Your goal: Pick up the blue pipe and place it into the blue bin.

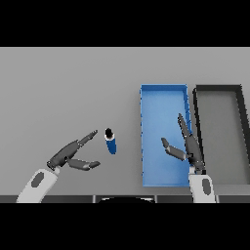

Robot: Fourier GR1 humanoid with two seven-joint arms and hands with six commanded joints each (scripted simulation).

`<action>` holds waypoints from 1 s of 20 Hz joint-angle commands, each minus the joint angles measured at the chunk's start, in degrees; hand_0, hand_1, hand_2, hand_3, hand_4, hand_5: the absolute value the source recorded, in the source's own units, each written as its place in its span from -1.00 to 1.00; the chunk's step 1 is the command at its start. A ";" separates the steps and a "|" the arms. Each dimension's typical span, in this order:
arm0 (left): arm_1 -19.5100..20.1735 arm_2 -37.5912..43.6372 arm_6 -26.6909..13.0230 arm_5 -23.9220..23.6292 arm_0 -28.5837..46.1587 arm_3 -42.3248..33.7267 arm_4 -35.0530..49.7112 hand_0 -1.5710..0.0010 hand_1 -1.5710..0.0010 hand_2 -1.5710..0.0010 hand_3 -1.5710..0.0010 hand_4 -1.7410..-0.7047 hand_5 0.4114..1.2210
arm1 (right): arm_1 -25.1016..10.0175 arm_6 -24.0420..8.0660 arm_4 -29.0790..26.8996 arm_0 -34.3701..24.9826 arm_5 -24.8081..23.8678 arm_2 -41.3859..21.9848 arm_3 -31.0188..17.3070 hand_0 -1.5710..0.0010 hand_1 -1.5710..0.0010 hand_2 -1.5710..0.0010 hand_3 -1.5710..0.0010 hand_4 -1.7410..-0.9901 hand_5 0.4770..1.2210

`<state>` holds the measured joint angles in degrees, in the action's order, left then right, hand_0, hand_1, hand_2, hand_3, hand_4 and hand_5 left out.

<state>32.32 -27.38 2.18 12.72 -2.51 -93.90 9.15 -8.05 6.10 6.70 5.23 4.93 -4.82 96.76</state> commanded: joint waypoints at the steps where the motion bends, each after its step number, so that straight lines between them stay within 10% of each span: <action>1: -1.12 -0.61 -0.20 0.04 -0.65 0.29 -0.13 1.00 1.00 1.00 1.00 0.22 -0.91 | 0.53 -0.32 0.02 -0.31 -0.18 -0.15 -0.42 1.00 1.00 1.00 1.00 0.27 -0.62; 17: -17.67 -3.92 2.96 -0.18 -11.81 16.92 -3.33 1.00 1.00 0.97 0.98 0.22 -0.76 | 0.38 -0.68 -0.45 0.79 -0.09 0.42 0.42 1.00 1.00 1.00 1.00 0.26 -0.67; 20: -20.55 -2.40 3.64 -0.53 -11.64 18.88 -0.51 0.76 0.56 0.39 0.34 -0.06 -0.21 | 0.02 -0.28 -0.92 1.42 0.19 0.68 1.11 1.00 1.00 1.00 1.00 0.28 -0.67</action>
<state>11.76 -29.79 5.81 12.19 -14.15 -75.02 8.64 -8.04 5.81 5.79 6.68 5.12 -4.13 97.86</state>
